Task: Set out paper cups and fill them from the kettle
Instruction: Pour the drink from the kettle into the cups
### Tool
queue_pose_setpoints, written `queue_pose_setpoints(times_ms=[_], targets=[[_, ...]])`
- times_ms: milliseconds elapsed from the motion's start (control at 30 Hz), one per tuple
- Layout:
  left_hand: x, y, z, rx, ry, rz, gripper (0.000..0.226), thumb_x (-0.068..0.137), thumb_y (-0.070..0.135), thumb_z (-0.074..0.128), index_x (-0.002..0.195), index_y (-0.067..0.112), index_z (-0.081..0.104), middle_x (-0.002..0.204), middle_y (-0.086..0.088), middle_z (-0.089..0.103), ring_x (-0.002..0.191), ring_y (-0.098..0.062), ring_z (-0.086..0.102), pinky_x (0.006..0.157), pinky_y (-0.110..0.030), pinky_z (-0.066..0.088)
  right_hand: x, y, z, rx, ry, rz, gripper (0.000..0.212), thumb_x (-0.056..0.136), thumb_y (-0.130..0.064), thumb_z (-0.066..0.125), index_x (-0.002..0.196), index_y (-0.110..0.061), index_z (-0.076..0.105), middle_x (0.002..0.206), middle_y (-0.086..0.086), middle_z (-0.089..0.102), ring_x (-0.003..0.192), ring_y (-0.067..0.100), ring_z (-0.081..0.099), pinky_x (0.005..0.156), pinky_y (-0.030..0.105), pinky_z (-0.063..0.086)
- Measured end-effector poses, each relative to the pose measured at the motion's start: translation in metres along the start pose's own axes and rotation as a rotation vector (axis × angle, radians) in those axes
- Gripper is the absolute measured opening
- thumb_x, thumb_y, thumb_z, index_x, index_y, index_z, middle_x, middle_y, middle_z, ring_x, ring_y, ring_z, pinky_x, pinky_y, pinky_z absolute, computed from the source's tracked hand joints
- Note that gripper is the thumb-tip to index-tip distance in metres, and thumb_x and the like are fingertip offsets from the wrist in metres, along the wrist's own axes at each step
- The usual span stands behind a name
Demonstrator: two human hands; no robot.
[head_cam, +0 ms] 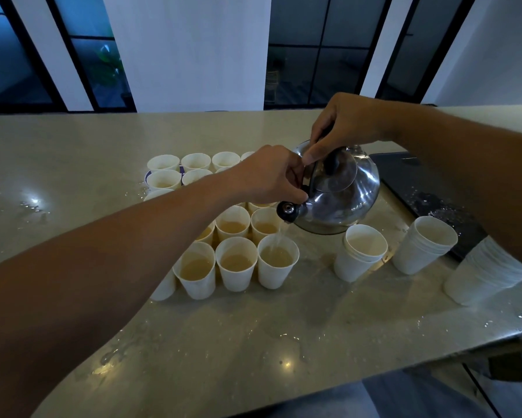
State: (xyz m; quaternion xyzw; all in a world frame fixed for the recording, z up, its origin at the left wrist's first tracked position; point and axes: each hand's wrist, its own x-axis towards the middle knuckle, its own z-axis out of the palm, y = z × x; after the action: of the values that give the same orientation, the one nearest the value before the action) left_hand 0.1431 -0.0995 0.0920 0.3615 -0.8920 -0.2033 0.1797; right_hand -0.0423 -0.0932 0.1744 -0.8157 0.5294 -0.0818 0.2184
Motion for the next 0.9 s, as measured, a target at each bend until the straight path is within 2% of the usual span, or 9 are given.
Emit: queue_pose_setpoints(times_ms=[100, 233, 333, 367, 433, 467, 533, 733, 900], targets=[[0.009, 0.004, -0.004, -0.011, 0.023, 0.006, 0.016, 0.077, 0.031, 0.078, 0.086, 0.023, 0.067, 0.077, 0.012, 0.065, 0.071, -0.006, 0.061, 0.061, -0.019, 0.045, -0.001, 0.015, -0.003, 0.093, 0.090, 0.003, 0.038, 0.065, -0.051, 0.080, 0.077, -0.014, 0.078, 0.074, 0.003, 0.073, 0.071, 0.008, 0.065, 0.073, 0.024, 0.051], [0.027, 0.013, -0.008, -0.048, 0.033, 0.019, 0.014, 0.080, 0.028, 0.077, 0.090, 0.023, 0.068, 0.080, 0.014, 0.063, 0.072, -0.002, 0.060, 0.061, -0.013, 0.041, -0.004, 0.041, -0.006, 0.198, 0.233, 0.036, 0.048, 0.070, -0.050, 0.078, 0.075, -0.003, 0.073, 0.060, 0.003, 0.059, 0.058, 0.005, 0.050, 0.057, 0.014, 0.041], [0.045, 0.018, -0.006, -0.056, 0.045, 0.025, 0.016, 0.079, 0.027, 0.076, 0.092, 0.017, 0.072, 0.082, 0.009, 0.068, 0.074, -0.004, 0.062, 0.064, -0.016, 0.047, -0.003, 0.061, -0.007, 0.332, 0.356, 0.116, 0.062, 0.067, -0.058, 0.075, 0.079, 0.003, 0.073, 0.068, 0.008, 0.062, 0.065, 0.009, 0.055, 0.067, 0.021, 0.045], [0.052, 0.019, -0.004, -0.052, 0.043, 0.026, 0.017, 0.079, 0.027, 0.075, 0.093, 0.016, 0.073, 0.083, 0.007, 0.069, 0.075, -0.005, 0.063, 0.065, -0.018, 0.049, -0.003, 0.068, -0.006, 0.355, 0.385, 0.156, 0.060, 0.069, -0.059, 0.073, 0.074, 0.000, 0.072, 0.065, 0.005, 0.063, 0.063, 0.008, 0.056, 0.067, 0.022, 0.044], [0.065, 0.020, 0.002, -0.040, 0.033, 0.025, 0.018, 0.080, 0.028, 0.074, 0.093, 0.015, 0.072, 0.085, 0.005, 0.069, 0.077, -0.006, 0.063, 0.067, -0.022, 0.051, -0.002, 0.082, -0.005, 0.364, 0.425, 0.229, 0.048, 0.076, -0.059, 0.070, 0.055, -0.016, 0.066, 0.053, -0.005, 0.060, 0.055, 0.005, 0.053, 0.065, 0.023, 0.042], [0.073, 0.019, 0.006, -0.026, 0.026, 0.022, 0.018, 0.081, 0.028, 0.073, 0.094, 0.016, 0.072, 0.086, 0.004, 0.069, 0.078, -0.007, 0.063, 0.069, -0.023, 0.051, -0.002, 0.089, -0.003, 0.367, 0.448, 0.263, 0.050, 0.079, -0.059, 0.069, 0.050, -0.020, 0.061, 0.051, -0.007, 0.059, 0.055, 0.007, 0.053, 0.066, 0.024, 0.042], [0.087, 0.017, 0.016, 0.011, 0.011, 0.012, 0.017, 0.083, 0.029, 0.072, 0.095, 0.017, 0.070, 0.090, 0.003, 0.068, 0.082, -0.010, 0.062, 0.072, -0.027, 0.051, 0.000, 0.101, 0.001, 0.363, 0.504, 0.330, 0.055, 0.081, -0.063, 0.067, 0.051, -0.018, 0.056, 0.054, -0.003, 0.059, 0.061, 0.013, 0.053, 0.067, 0.028, 0.043], [0.119, 0.006, 0.053, 0.095, -0.038, -0.037, 0.019, 0.088, 0.033, 0.065, 0.101, 0.019, 0.066, 0.097, 0.001, 0.066, 0.089, -0.017, 0.061, 0.080, -0.036, 0.053, 0.002, 0.136, 0.019, 0.352, 0.554, 0.537, 0.060, 0.081, -0.070, 0.062, 0.059, -0.014, 0.059, 0.066, 0.006, 0.059, 0.060, 0.019, 0.050, 0.066, 0.032, 0.042], [0.130, 0.000, 0.075, 0.236, -0.006, -0.051, 0.020, 0.089, 0.041, 0.057, 0.098, 0.024, 0.062, 0.096, 0.004, 0.065, 0.094, -0.020, 0.055, 0.085, -0.040, 0.037, 0.001, 0.154, 0.035, 0.363, 0.569, 0.620, 0.051, 0.088, -0.059, 0.061, 0.062, -0.015, 0.059, 0.057, -0.002, 0.054, 0.054, 0.014, 0.049, 0.066, 0.031, 0.043]])
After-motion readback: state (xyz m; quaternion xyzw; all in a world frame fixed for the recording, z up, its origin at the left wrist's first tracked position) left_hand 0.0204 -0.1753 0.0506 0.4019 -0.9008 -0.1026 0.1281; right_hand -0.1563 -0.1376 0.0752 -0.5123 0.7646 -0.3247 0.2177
